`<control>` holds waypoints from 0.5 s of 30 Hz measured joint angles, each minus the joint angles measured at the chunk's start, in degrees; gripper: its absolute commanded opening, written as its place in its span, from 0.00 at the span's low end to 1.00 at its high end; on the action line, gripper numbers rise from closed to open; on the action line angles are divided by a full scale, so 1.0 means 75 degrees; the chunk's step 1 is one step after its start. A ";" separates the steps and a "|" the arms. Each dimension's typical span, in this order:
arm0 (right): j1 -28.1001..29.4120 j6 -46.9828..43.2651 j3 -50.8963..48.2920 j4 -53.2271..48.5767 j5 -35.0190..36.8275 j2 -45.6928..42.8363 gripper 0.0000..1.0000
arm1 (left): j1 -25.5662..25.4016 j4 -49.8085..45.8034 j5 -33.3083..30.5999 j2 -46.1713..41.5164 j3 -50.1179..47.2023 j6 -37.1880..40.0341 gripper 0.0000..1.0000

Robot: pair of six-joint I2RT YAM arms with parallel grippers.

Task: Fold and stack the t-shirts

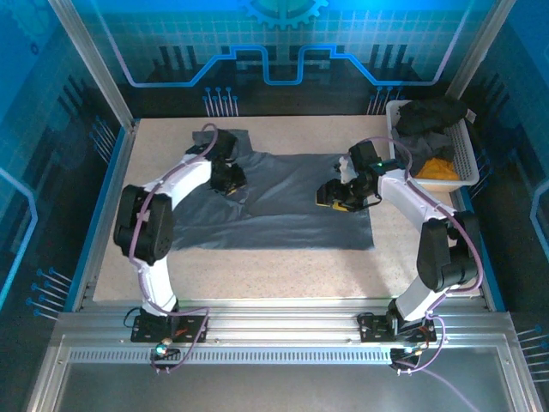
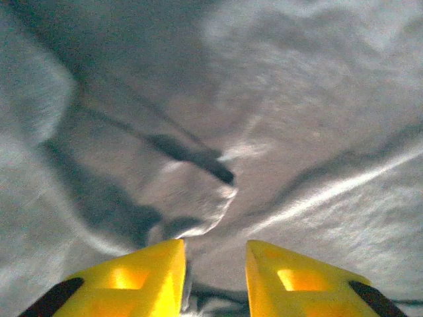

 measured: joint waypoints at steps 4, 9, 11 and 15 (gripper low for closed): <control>-0.0003 0.0006 -0.0006 0.0000 0.0058 0.0076 0.59 | 0.0810 0.0268 0.0350 -0.0842 -0.1160 -0.0682 0.16; -0.0399 0.0117 -0.0058 0.0026 0.0201 0.0323 0.54 | 0.1565 0.0440 0.0673 -0.1023 -0.1944 -0.1189 0.16; -0.0641 0.0189 -0.0055 0.0006 0.0379 0.0624 0.52 | 0.1585 0.0536 0.0766 -0.0924 -0.2025 -0.1373 0.15; -0.0903 0.0259 -0.0041 -0.0134 0.0836 0.1390 0.49 | 0.1588 0.0819 0.0854 -0.0580 -0.2063 -0.1667 0.15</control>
